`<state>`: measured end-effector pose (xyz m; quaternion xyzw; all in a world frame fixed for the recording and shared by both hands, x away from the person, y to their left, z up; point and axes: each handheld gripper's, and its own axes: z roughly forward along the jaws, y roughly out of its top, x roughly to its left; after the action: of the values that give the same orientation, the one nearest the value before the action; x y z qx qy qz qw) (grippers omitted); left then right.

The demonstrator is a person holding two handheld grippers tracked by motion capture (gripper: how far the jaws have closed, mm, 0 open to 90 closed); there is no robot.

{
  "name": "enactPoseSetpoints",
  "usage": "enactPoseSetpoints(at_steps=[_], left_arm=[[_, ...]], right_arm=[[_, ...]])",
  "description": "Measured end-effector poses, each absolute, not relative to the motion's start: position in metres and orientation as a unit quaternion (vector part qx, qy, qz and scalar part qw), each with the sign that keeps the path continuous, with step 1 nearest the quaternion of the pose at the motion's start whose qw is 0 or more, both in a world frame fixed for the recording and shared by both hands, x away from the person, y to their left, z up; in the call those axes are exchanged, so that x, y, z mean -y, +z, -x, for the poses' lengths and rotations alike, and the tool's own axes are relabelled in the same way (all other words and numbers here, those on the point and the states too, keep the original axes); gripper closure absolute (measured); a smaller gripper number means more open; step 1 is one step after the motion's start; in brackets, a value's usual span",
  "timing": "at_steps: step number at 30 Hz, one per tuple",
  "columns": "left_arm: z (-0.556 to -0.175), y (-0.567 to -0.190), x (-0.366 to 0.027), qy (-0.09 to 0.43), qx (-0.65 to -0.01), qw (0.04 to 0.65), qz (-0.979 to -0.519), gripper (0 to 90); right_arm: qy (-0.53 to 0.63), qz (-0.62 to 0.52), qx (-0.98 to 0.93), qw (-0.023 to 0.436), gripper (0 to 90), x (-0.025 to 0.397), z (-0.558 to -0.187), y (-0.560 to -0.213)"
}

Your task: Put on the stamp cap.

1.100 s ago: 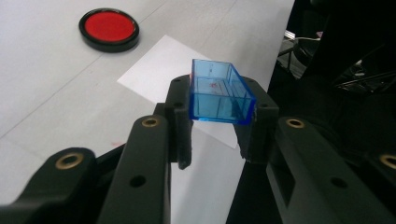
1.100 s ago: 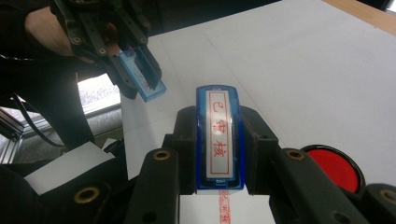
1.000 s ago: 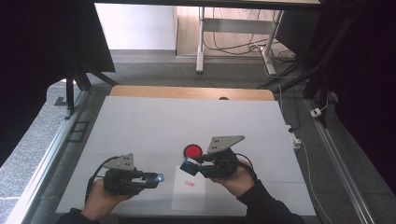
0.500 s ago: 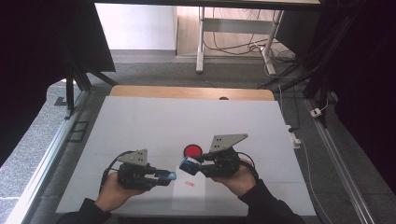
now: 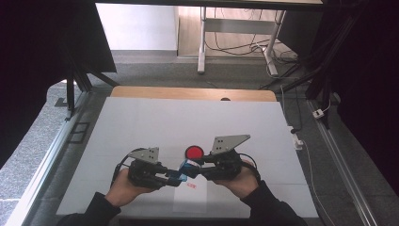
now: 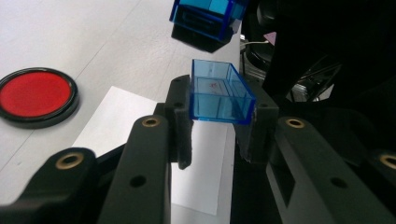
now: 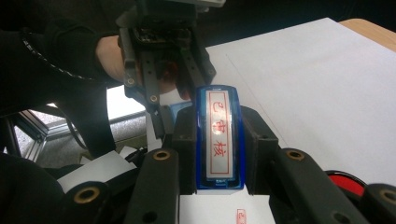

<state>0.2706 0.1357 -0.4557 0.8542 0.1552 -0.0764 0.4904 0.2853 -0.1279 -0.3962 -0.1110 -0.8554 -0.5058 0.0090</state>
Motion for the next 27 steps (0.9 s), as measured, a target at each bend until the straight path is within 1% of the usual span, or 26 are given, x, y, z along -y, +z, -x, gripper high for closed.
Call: enactPoseSetpoints(at_steps=[8,27], left_arm=[[-0.2749,-0.4578,-0.1277,-0.09,-0.138,0.497,-0.852,68.3],[-0.2739,-0.4643,-0.1268,-0.112,-0.113,0.504,-0.849,68.4]], right_arm=[[-0.508,0.1,0.855,0.015,70.8,0.1273,-0.284,-0.3946],[-0.499,0.074,0.863,0.036,70.8,0.1206,-0.2788,-0.3976]])
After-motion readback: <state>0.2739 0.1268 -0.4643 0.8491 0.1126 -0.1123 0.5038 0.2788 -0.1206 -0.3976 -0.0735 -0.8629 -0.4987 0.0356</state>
